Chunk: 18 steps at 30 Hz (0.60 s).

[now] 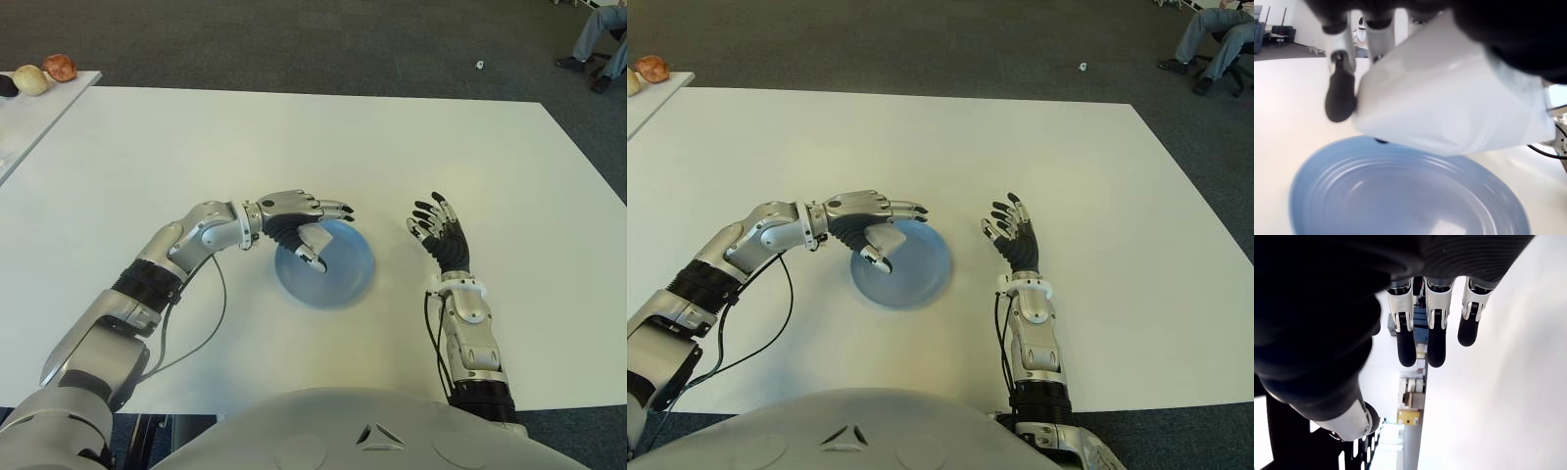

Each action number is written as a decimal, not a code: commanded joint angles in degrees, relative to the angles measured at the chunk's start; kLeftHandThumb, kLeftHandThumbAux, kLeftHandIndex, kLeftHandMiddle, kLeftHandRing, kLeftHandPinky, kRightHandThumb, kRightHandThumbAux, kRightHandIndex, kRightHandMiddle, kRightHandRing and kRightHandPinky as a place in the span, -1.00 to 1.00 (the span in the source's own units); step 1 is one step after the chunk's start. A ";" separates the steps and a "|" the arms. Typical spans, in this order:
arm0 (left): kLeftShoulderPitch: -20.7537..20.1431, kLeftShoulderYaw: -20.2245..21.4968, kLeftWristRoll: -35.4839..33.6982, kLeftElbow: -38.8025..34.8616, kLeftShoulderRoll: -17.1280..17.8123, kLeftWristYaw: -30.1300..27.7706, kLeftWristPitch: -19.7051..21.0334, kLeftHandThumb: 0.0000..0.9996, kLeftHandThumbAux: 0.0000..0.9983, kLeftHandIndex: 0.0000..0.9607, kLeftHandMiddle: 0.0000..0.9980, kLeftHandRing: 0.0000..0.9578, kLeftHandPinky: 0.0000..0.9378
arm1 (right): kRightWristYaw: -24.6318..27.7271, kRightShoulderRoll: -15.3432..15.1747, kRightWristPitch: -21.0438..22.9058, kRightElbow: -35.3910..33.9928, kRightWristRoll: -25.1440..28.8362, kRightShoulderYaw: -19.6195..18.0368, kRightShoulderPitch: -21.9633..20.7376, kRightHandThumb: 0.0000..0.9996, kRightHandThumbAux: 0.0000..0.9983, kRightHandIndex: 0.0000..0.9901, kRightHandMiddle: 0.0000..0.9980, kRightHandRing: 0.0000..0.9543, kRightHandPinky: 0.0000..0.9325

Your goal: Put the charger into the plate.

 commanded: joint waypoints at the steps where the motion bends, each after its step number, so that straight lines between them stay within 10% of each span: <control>1: 0.28 0.51 -0.91 -0.64 0.77 -1.38 0.58 -0.44 -0.46 -1.00 -1.00 -1.00 -1.00 | -0.48 0.59 1.26 -0.36 -0.49 0.25 0.39 -1.00 0.59 -0.90 -0.50 -0.50 -0.58; 18: 0.16 0.76 -1.46 -0.17 0.92 -1.51 0.33 -0.40 -0.46 -1.00 -1.00 -1.00 -1.00 | -0.71 1.05 0.55 0.13 -0.38 0.59 0.25 -1.00 0.49 -0.86 -0.47 -0.48 -0.58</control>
